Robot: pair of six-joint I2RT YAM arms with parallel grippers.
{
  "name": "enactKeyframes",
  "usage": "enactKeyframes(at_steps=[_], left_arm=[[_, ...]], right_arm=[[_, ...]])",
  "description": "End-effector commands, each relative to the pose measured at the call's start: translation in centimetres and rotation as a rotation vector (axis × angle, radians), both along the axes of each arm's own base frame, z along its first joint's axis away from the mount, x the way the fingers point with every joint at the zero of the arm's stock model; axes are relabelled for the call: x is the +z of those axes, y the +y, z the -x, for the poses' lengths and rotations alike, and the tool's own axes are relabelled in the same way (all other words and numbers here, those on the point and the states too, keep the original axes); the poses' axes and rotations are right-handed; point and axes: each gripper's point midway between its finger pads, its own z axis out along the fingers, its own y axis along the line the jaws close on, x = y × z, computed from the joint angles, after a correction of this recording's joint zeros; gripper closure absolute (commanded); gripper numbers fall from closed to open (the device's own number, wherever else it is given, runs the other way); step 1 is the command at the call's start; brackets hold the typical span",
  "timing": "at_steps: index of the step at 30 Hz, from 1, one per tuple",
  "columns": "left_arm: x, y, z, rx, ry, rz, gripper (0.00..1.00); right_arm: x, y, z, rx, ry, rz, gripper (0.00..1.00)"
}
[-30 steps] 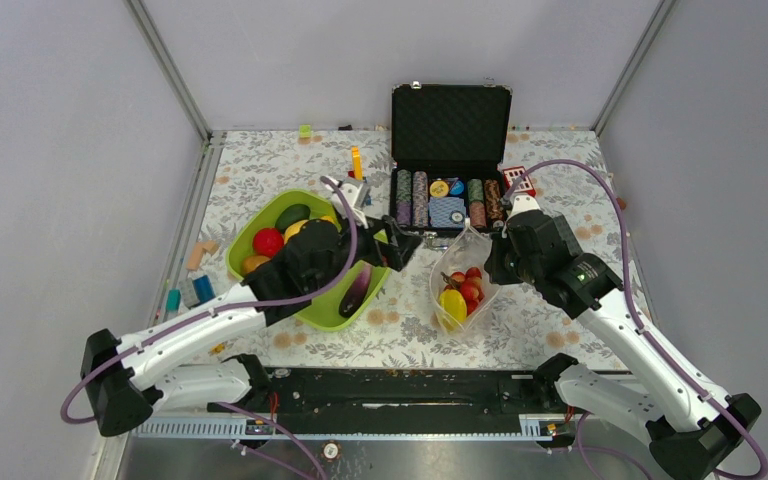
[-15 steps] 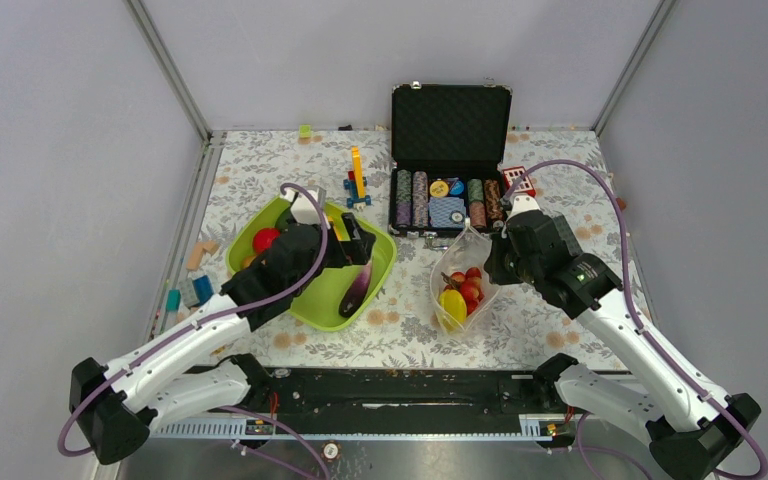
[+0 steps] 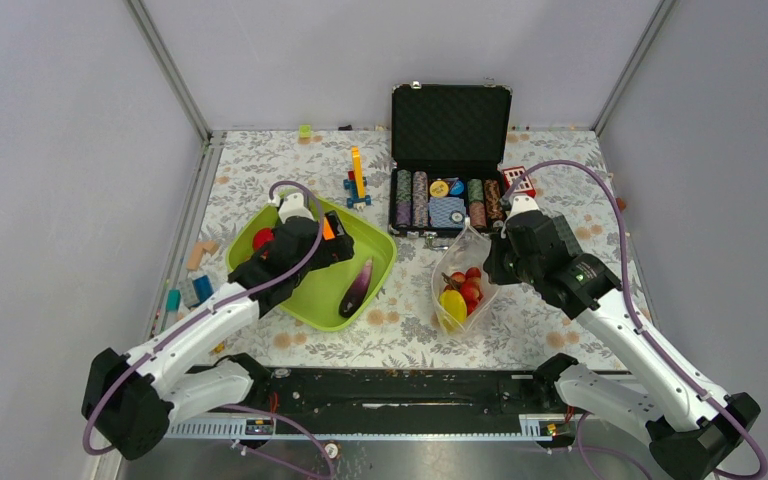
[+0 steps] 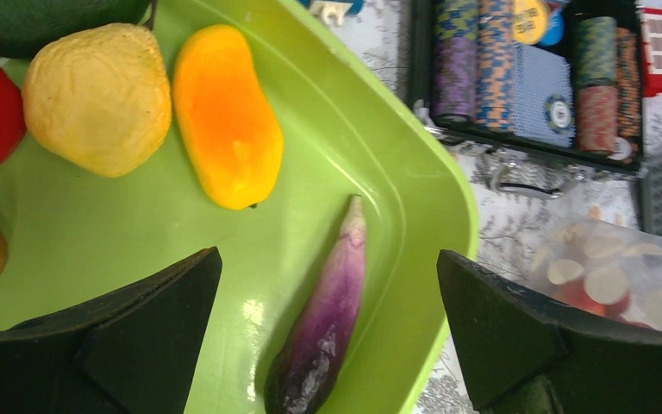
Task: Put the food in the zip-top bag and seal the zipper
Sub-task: Pick up the fake fruit from the bin.
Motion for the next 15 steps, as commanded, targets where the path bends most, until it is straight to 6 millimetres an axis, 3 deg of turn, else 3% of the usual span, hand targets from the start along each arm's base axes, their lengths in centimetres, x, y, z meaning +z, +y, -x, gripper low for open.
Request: enactKeyframes(at_steps=[1, 8, 15], left_arm=[[-1.5, 0.2, -1.3, 0.013, 0.033, 0.013, 0.01], [-4.5, 0.0, -3.8, -0.002, 0.1, 0.039, 0.01], [-5.5, 0.5, -6.0, 0.046, 0.126, 0.004, 0.02]], right_arm=[[0.5, 0.1, -0.6, -0.001, -0.035, -0.014, 0.98], [0.4, 0.1, -0.7, 0.0, -0.039, -0.009, 0.98], [0.2, -0.1, -0.7, -0.004, -0.033, 0.002, 0.98]])
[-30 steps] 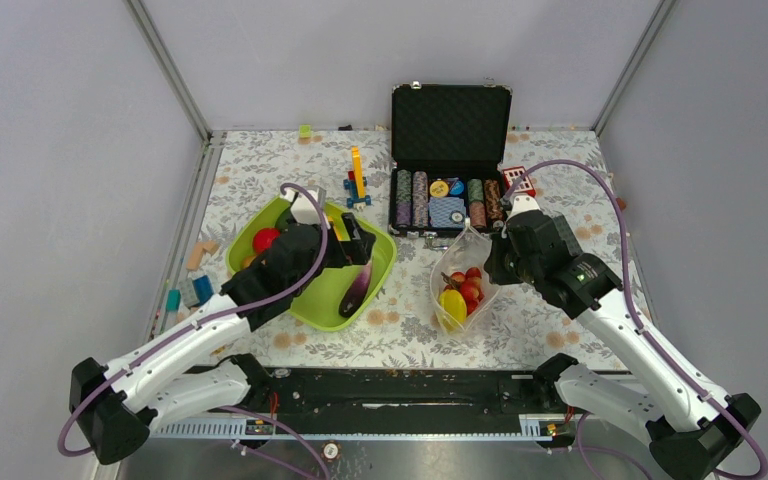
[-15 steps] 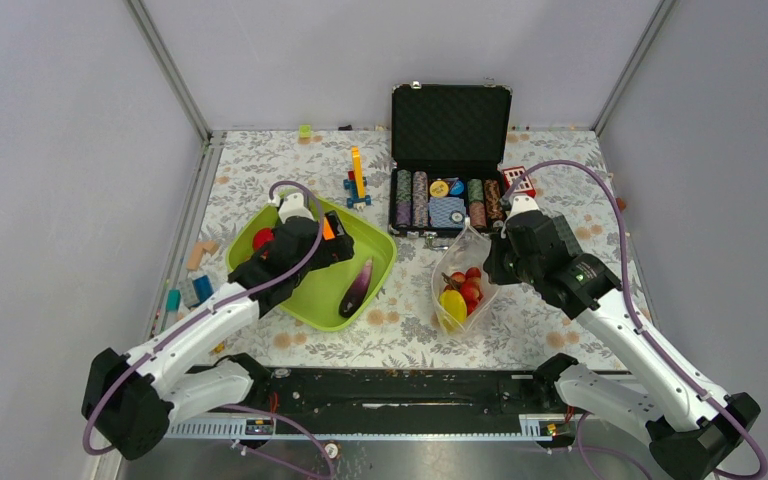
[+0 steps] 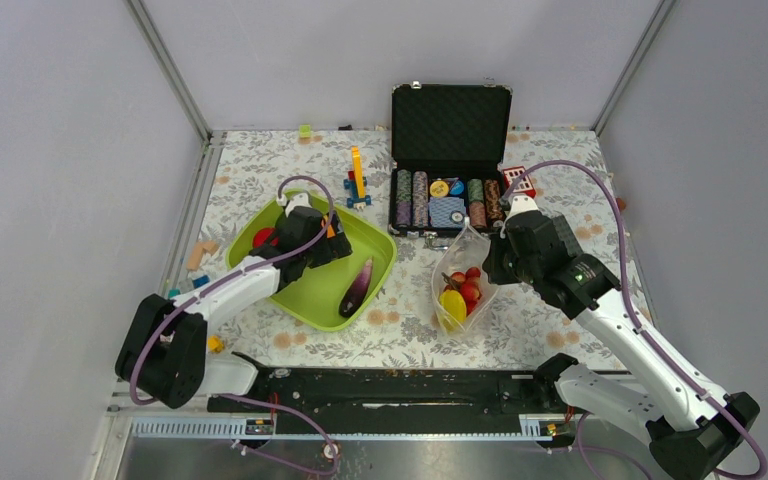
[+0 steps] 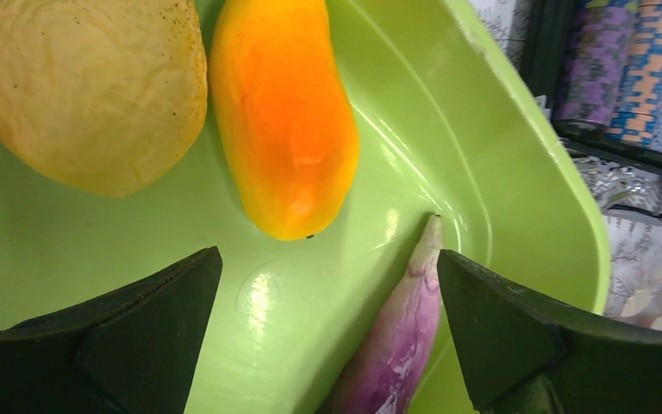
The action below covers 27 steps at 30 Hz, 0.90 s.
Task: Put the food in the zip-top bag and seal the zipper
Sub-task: Pick up the fake fruit from the bin.
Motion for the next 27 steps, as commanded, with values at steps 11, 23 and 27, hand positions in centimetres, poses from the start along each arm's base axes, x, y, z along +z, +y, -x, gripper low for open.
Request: enactKeyframes(at_steps=[11, 23, 27], left_arm=[[0.4, 0.6, -5.2, 0.103, -0.046, -0.073, 0.04], [-1.1, 1.1, -7.0, 0.118, 0.001, -0.134, 0.1], [-1.7, 1.2, -7.1, 0.121, 0.016, -0.146, 0.11]], right_arm=[[0.4, -0.3, -0.4, -0.008, -0.031, 0.002, 0.98], [0.3, -0.4, -0.4, -0.008, -0.035, 0.005, 0.99], [0.3, -0.5, -0.5, -0.014, -0.035, 0.009, 0.98]])
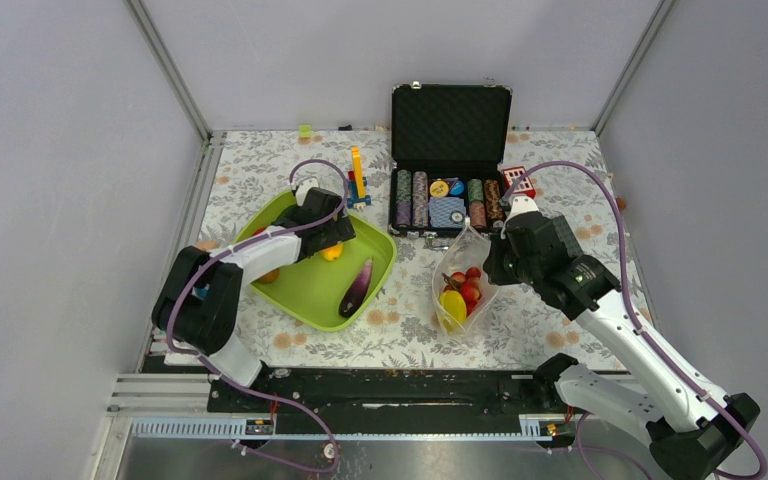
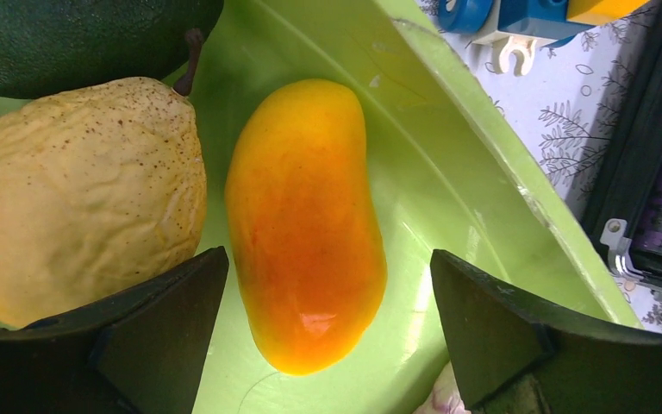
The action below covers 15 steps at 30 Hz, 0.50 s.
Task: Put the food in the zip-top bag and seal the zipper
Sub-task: Pick up the fake fruit from the bin.
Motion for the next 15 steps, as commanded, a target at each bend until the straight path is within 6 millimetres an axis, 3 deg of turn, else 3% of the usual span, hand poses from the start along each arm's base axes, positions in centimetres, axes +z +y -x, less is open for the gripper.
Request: enactKeyframes(at_steps=[1, 12, 15], left_arm=[[0.9, 0.3, -1.8, 0.02, -0.04, -0.019, 0.13], [-0.2, 0.3, -1.9, 0.029, 0.006, -0.031, 0.23], [-0.4, 0.3, -1.9, 0.026, 0.025, -0.035, 0.3]], right_arm=[[0.5, -0.3, -0.5, -0.009, -0.032, 0.004, 0.99], [0.6, -0.3, -0.5, -0.01, -0.036, 0.0, 0.98], [0.6, -0.2, -0.4, -0.005, -0.035, -0.005, 0.98]])
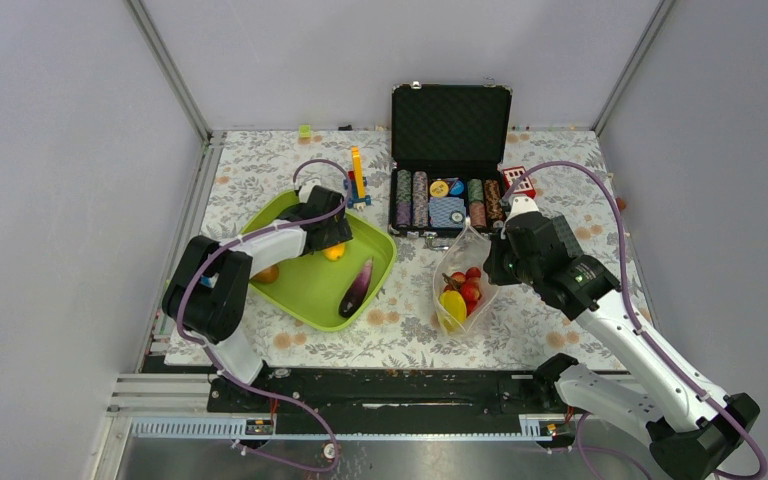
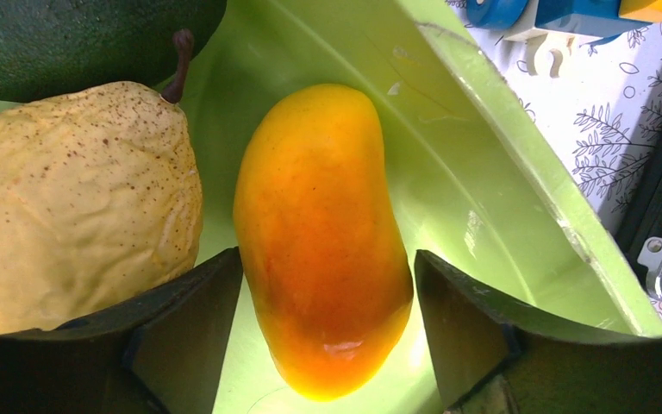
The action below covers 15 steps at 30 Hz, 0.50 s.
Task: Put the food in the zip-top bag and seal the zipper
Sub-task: Pick up the fake fruit from the bin.
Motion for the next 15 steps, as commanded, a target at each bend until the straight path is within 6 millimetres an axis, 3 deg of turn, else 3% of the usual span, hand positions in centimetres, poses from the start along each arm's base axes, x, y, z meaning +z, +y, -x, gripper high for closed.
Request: enactKeyframes(at_steps=[1, 10, 15], left_arm=[[1.0, 0.0, -1.5, 0.019, -0.025, -0.011, 0.32], [2.4, -0.2, -0.9, 0.002, -0.026, 0.012, 0.64], [6.3, -0.4, -0.1, -0.014, -0.12, 0.061, 0.69]], right_arm=[[0.6, -0.2, -0.4, -0.003, -0.036, -0.006, 0.98], [0.8, -0.3, -0.4, -0.008, -0.048, -0.007, 0.98], [0.9, -0.1, -0.4, -0.002, -0.047, -0.016, 0.98]])
